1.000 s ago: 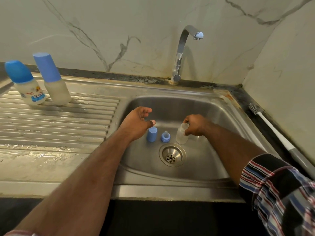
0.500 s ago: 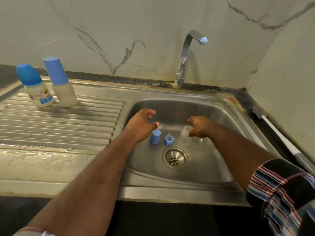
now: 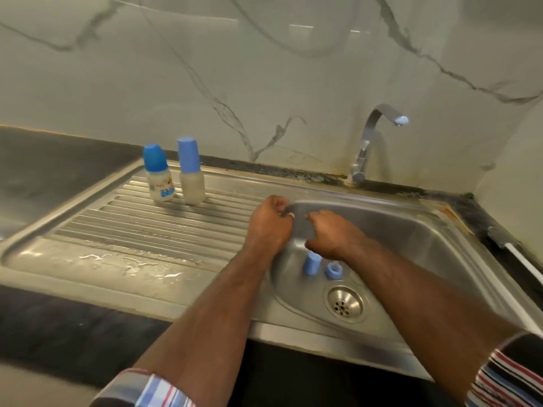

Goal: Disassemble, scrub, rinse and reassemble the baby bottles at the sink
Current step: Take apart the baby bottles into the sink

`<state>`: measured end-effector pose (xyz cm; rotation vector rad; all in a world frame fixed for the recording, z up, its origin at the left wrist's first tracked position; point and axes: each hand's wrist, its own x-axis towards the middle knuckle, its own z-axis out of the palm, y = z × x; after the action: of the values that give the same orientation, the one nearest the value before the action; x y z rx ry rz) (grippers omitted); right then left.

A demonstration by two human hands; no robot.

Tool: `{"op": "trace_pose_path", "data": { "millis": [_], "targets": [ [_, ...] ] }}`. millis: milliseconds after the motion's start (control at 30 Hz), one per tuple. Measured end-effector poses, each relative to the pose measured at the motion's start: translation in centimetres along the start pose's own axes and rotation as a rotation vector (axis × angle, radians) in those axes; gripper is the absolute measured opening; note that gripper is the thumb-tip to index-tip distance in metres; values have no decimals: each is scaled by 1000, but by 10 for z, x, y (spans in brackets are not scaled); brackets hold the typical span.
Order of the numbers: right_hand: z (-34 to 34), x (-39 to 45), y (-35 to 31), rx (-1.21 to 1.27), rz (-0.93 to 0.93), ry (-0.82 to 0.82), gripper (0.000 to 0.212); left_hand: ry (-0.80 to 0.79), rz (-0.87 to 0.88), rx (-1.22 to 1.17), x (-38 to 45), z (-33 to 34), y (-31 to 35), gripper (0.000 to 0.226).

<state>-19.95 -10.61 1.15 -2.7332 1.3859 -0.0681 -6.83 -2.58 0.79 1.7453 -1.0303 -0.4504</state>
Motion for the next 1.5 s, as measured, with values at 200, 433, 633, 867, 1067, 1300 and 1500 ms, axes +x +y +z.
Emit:
{"op": "trace_pose_path", "data": {
  "millis": [200, 433, 633, 867, 1067, 1300, 1500],
  "targets": [
    [-10, 19, -92, 167, -103, 84, 49, 142, -44, 4, 6, -77, -33, 36],
    [-16, 63, -161, 440, -72, 88, 77, 228, -149, -15, 30, -149, -72, 39],
    [-20, 106, -195, 627, 1, 62, 85, 421, -135, 23, 73, -179, -89, 54],
    [-7, 139, -215, 867, 53, 13, 101, 314, -220, -27, 113, -191, -109, 83],
    [-2, 135, -210, 945, 3, 27, 71, 193, -166, -13, 107, -188, -105, 58],
    [-15, 81, -152, 879, -15, -31, 55, 27, -101, -42, 61, -156, -82, 61],
    [-24, 30, -119, 879, -39, -51, 45, 9, -60, -45, 23, -127, -64, 56]
  ]
}}
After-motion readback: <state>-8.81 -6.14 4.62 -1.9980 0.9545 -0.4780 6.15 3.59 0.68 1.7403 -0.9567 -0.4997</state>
